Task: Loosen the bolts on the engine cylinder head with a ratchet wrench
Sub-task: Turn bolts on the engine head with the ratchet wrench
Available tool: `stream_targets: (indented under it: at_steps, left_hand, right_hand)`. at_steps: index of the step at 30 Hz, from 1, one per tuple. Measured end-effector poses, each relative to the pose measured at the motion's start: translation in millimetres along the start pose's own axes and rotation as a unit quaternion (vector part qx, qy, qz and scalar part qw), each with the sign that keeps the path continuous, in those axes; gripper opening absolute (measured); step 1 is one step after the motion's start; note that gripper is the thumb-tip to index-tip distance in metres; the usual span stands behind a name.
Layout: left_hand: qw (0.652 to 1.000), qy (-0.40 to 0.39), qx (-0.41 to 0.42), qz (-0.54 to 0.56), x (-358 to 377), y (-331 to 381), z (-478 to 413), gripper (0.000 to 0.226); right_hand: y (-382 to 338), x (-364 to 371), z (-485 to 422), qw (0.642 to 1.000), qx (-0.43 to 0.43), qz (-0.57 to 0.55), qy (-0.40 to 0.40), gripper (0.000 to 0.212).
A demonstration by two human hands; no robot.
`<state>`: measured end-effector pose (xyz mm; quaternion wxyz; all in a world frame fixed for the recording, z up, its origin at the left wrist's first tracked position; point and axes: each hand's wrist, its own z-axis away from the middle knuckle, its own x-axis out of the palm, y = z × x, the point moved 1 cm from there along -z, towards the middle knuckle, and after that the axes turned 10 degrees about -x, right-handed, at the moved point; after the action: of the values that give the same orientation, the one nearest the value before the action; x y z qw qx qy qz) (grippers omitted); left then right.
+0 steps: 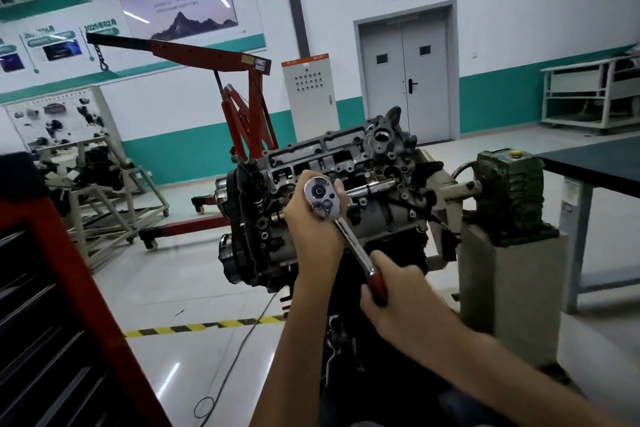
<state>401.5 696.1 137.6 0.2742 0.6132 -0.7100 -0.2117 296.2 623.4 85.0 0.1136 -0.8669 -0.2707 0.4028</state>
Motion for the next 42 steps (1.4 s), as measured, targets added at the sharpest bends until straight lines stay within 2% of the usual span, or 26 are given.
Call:
stream_targets:
  at_steps: [2, 5, 7, 8, 9, 11, 14, 16, 17, 20, 24, 26, 28, 30, 33, 35, 37, 40, 42]
  left_hand:
    - [1.0, -0.006, -0.002, 0.002, 3, 1, 1, 0.033]
    - [0.993, -0.047, -0.056, 0.09, -2, 1, -3, 0.031]
    - [0.985, -0.066, -0.103, 0.121, -8, -2, -8, 0.031]
    - [0.99, -0.062, -0.09, 0.084, -12, -3, -10, 0.037]
    - [0.993, -0.067, -0.082, 0.05, -15, -3, -10, 0.041]
    - [0.995, -0.072, -0.068, 0.004, -17, -3, -12, 0.029]
    - [0.993, -0.092, -0.062, -0.028, -17, 1, -16, 0.039]
    - [0.993, -0.088, -0.066, -0.03, -19, -1, -17, 0.045]
    - [0.994, -0.081, -0.066, -0.029, -20, -2, -16, 0.041]
    - [0.998, -0.046, -0.046, -0.019, -23, -5, -6, 0.025]
    - [1.0, -0.009, -0.019, -0.02, -6, -2, 0, 0.026]
    - [0.999, -0.024, -0.022, -0.012, 5, 0, 2, 0.035]
    - [0.998, -0.053, -0.021, 0.013, 8, 1, 3, 0.037]
    - [0.996, -0.067, -0.037, 0.042, 6, -2, -1, 0.038]
    - [0.994, -0.083, -0.062, 0.019, 0, -3, -10, 0.043]
    - [0.993, -0.104, -0.056, -0.02, -2, -2, -12, 0.044]
    - [0.991, -0.115, -0.059, -0.035, -1, 0, -12, 0.043]
    - [0.99, -0.122, -0.062, -0.028, -4, 0, -14, 0.034]
    - [0.993, -0.106, -0.055, -0.021, -10, -3, -13, 0.032]
  right_hand:
    - [-13, 32, 8, 0.993, 0.028, -0.109, 0.036, 0.025]
    - [-10, 36, 4, 0.993, 0.018, -0.109, 0.043, 0.026]
    - [2, 12, -2, 0.999, -0.029, -0.042, 0.006, 0.025]
    - [9, -5, -8, 0.998, -0.056, 0.011, -0.019, 0.025]
    - [15, -24, -15, 0.992, -0.087, 0.075, -0.047, 0.024]
    - [22, -65, -36, 0.963, -0.152, 0.2, -0.098, 0.018]
    - [20, -119, -73, 0.909, -0.224, 0.345, -0.07, 0.019]
    - [15, -126, -84, 0.895, -0.221, 0.38, -0.074, 0.019]
    - [15, -120, -83, 0.898, -0.209, 0.379, -0.079, 0.017]
    - [18, -85, -52, 0.939, -0.15, 0.304, -0.06, 0.01]
    - [5, -17, -7, 0.996, -0.016, 0.089, -0.005, 0.013]
    - [-8, 20, 6, 0.997, 0.039, -0.061, 0.027, 0.014]
    - [-14, 39, 9, 0.986, 0.055, -0.149, 0.058, 0.013]
    - [-5, 31, 8, 0.993, 0.029, -0.106, 0.052, 0.017]
    - [21, -15, -2, 0.998, -0.036, 0.059, -0.012, 0.016]
    - [35, -60, -20, 0.977, -0.086, 0.185, -0.053, 0.015]
    - [40, -100, -46, 0.951, -0.13, 0.276, -0.042, 0.019]
    - [35, -122, -71, 0.924, -0.155, 0.349, -0.035, 0.02]
    - [34, -109, -66, 0.932, -0.13, 0.336, -0.046, 0.017]
